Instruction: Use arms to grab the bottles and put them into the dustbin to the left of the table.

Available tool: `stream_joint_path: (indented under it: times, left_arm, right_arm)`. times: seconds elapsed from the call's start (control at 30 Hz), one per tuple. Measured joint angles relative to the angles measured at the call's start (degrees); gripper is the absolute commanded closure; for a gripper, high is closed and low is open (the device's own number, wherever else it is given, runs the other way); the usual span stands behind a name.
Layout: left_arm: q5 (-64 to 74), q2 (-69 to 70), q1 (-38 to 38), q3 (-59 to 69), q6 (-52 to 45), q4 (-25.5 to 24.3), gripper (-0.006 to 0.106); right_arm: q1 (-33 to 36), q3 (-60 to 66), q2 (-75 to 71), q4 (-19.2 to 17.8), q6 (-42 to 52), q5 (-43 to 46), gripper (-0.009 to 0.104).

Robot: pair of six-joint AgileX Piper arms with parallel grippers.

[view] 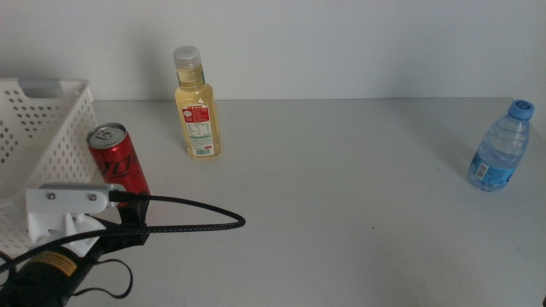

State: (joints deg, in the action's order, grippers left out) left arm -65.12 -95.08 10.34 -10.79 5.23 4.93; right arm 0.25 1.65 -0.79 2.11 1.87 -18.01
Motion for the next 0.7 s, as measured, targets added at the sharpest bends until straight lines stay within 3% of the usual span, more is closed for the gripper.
stream_joint_path:
  times: [0.53, 0.7]
  left_arm:
    - [7.1, -0.3, -0.2, -9.3, -6.6, 4.6, 0.007]
    - [11.6, -0.3, -3.3, -12.0, -6.7, 2.1, 0.007]
  right_arm:
    - [0.0, 0.0, 0.0, 0.0, 0.0, 0.0, 0.026]
    - [0.0, 0.0, 0.0, 0.0, 0.0, 0.0, 0.026]
